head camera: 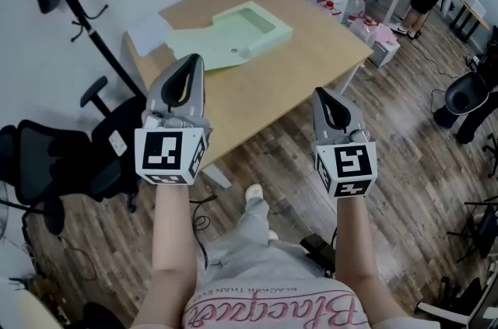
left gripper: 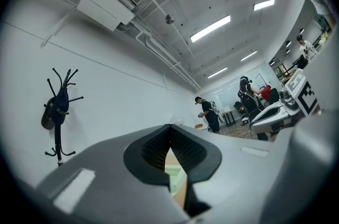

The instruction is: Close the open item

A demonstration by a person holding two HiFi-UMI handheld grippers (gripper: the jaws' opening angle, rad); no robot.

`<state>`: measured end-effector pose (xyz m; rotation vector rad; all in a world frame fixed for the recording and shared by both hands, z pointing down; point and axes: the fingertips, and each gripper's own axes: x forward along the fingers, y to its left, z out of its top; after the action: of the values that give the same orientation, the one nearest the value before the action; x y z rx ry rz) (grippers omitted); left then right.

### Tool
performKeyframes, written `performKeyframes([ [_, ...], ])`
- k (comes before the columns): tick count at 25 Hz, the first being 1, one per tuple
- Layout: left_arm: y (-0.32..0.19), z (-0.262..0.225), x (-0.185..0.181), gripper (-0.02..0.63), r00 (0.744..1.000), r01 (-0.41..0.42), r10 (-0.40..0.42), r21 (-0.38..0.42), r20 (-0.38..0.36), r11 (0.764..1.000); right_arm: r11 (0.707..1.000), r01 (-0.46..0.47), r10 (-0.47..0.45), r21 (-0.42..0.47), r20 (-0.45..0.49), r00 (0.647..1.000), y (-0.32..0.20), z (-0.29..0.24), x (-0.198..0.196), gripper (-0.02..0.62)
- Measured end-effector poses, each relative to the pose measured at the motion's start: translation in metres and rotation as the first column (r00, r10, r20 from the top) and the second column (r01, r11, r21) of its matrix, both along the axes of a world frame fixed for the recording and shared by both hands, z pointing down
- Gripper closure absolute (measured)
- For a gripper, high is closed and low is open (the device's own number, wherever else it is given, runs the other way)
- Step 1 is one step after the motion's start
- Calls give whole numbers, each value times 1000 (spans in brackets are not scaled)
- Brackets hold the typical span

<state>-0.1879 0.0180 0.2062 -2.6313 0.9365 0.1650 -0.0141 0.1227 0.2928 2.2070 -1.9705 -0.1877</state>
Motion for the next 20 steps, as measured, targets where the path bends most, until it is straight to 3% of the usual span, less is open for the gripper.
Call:
performKeyframes([
  [20,-176,-34,74,607,997,25,-23,24,-77,999,1000,20,-19,11,-66,998,-173,-37,83,594],
])
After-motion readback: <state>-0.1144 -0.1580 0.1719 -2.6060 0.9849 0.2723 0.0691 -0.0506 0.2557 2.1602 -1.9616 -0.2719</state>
